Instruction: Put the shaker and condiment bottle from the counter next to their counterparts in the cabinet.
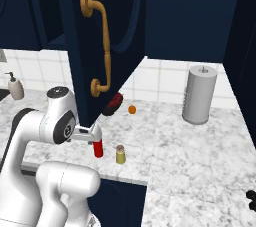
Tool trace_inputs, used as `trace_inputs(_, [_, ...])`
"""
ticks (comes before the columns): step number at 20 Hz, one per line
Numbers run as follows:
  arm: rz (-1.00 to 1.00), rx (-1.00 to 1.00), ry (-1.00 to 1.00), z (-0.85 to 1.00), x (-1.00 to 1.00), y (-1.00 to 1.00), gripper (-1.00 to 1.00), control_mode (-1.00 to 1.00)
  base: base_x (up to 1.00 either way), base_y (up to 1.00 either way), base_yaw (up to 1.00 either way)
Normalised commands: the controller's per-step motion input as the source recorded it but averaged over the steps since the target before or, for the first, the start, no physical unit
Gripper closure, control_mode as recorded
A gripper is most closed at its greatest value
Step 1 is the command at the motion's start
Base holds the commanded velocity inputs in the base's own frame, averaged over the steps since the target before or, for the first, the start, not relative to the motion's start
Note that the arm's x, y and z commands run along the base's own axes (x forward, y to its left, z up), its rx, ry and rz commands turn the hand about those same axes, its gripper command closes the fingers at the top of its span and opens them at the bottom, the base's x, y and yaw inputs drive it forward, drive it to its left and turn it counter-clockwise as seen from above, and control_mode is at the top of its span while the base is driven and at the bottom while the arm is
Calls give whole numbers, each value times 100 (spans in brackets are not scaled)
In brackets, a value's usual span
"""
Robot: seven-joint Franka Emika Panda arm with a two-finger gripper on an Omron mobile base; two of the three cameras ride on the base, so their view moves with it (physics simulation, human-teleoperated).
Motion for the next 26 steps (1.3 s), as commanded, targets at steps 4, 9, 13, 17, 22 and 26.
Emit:
trace_inputs(4, [0,0,-8,0,9,-4,-100,-100,0,0,0])
trace_inputs(9, [0,-1,-7,-13,12,-10,-100,-100,0,0,0])
trace_inputs(13, [0,0,0,-8,0,0,-100,-100,0,0,0])
trace_inputs(17, [0,0,0,-38,0,-8,-100,-100,0,0,0])
trace_inputs(22, [2,0,0,-25,11,-12,-100,-100,0,0,0])
trace_inputs(26, [0,0,-2,-1,6,0,-100,-100,0,0,0])
